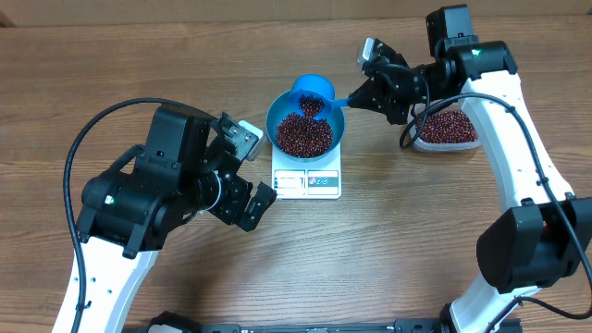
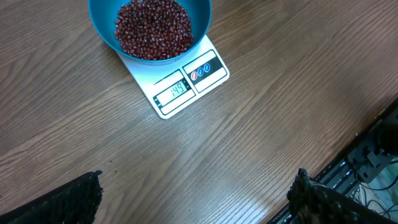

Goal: Scoop item into bowl and weigh 150g on scale
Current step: 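Hold the blue scoop tilted over the teal bowl, trickling beans in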

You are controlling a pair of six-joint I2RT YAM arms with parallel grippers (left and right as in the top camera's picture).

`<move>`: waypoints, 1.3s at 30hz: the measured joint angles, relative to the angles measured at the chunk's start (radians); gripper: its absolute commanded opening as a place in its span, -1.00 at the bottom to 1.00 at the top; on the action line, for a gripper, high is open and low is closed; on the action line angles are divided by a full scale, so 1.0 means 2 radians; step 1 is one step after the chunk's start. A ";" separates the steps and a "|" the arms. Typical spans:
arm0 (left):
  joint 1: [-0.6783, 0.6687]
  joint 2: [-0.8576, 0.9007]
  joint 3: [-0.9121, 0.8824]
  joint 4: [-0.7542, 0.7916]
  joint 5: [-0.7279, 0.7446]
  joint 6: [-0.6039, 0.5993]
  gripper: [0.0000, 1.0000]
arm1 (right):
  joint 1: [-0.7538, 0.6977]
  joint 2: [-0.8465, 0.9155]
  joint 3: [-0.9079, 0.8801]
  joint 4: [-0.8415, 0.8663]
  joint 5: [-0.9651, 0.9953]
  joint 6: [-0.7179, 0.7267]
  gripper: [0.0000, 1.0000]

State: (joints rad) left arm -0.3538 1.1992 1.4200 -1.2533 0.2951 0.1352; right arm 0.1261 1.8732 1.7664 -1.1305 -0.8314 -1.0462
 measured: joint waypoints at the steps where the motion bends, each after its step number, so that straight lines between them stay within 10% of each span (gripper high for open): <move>1: 0.000 0.000 0.000 0.000 0.000 0.000 0.99 | 0.000 0.000 0.000 0.000 0.000 -0.002 -0.93; 39: 0.000 0.000 0.000 0.000 0.000 0.000 0.99 | 0.000 0.000 0.000 -0.003 0.000 0.010 -0.92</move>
State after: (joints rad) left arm -0.3538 1.1992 1.4200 -1.2533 0.2955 0.1352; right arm 0.1261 1.8732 1.7668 -1.1370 -0.8310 -1.0252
